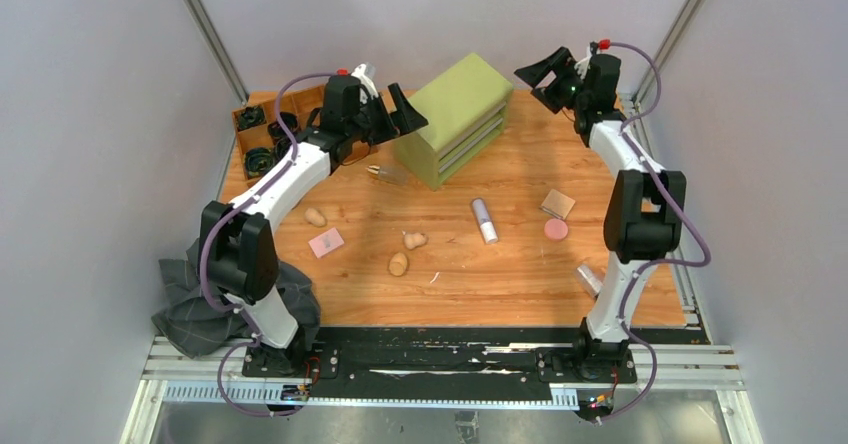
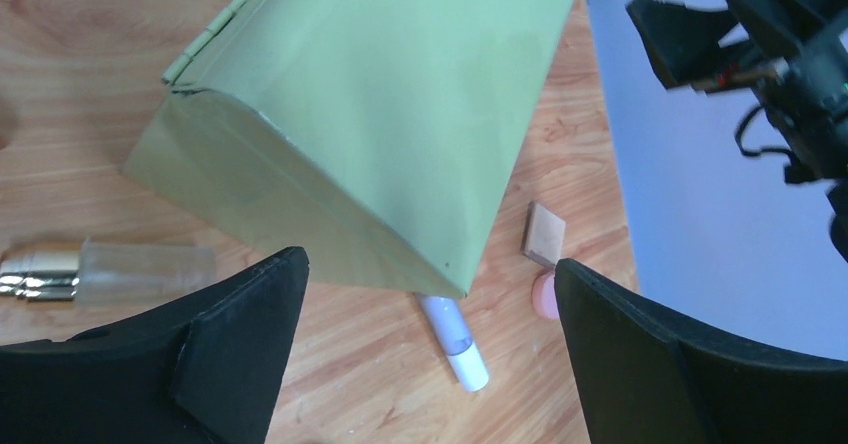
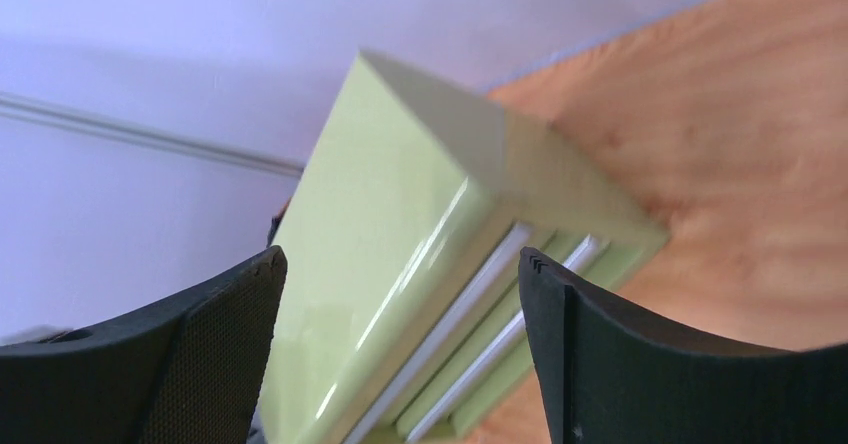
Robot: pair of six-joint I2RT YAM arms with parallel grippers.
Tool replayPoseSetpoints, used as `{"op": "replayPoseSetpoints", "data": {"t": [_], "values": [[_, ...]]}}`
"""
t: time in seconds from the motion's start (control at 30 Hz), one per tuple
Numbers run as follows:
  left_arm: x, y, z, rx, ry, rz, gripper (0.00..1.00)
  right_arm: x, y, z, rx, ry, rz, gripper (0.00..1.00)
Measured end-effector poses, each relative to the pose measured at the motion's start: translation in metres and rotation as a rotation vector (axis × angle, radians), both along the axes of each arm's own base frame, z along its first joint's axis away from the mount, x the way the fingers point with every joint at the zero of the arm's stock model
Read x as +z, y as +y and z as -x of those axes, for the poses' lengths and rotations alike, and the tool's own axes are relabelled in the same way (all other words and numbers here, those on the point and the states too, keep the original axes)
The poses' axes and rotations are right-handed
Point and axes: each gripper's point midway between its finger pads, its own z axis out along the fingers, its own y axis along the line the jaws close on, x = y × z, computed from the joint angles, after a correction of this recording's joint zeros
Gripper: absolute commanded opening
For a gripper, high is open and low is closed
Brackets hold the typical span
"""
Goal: Organize the makeup
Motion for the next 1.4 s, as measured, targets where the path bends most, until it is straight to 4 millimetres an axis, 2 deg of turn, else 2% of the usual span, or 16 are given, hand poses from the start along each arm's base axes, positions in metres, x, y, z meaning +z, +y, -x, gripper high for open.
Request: {"op": "replayPoseSetpoints", "data": {"t": [0.1,0.23,0.37,0.47,0.53,0.63,0.73,0.8,0.9,1.0,1.1,1.27,1.4], "values": [[-0.003,-0.005,-0.003,-0.016,0.003,0.024,0.98,0.002,-0.011,-0.036,-0.014,-0.033,0.004,0.85],[-0.015,-0.011,-0.006,-0.034,0.016,0.039,0.98,-0.017,-0.015,-0.081,0.003,-0.052,-0.011,0.86],[-0.024,-0.017,-0.009,-0.061,0.023,0.057,0.98,-0.042,-0.005,-0.109,0.062,-0.056,-0.078,0.90],[-0.029,-0.021,-0.010,-0.082,0.029,0.064,0.98,-0.057,0.009,-0.114,0.123,-0.054,-0.139,0.90],[-0.035,-0.023,-0.012,-0.092,0.040,0.064,0.98,-0.063,0.017,-0.111,0.168,-0.049,-0.175,0.90],[-0.040,-0.025,-0.014,-0.106,0.060,0.064,0.98,-0.060,0.029,-0.101,0.221,-0.066,-0.220,0.90],[-0.041,-0.027,-0.019,-0.123,0.073,0.065,0.98,-0.059,0.037,-0.076,0.267,-0.084,-0.260,0.90],[-0.040,-0.029,-0.024,-0.136,0.085,0.063,0.98,-0.058,0.035,-0.064,0.243,-0.113,-0.263,0.90],[-0.039,-0.031,-0.034,-0.164,0.092,0.053,0.98,-0.057,0.019,-0.048,0.204,-0.125,-0.276,0.90],[-0.038,-0.034,-0.039,-0.193,0.090,0.025,0.98,-0.044,0.007,-0.033,0.178,-0.160,-0.286,0.90],[-0.038,-0.035,-0.041,-0.206,0.094,0.000,0.98,-0.025,0.004,-0.022,0.177,-0.205,-0.281,0.90],[-0.038,-0.035,-0.050,-0.201,0.111,-0.017,0.98,-0.027,-0.002,-0.001,0.123,-0.179,-0.292,0.90],[-0.037,-0.039,-0.068,-0.195,0.097,-0.013,0.98,-0.026,-0.012,0.024,0.075,-0.152,-0.267,0.90]]}}
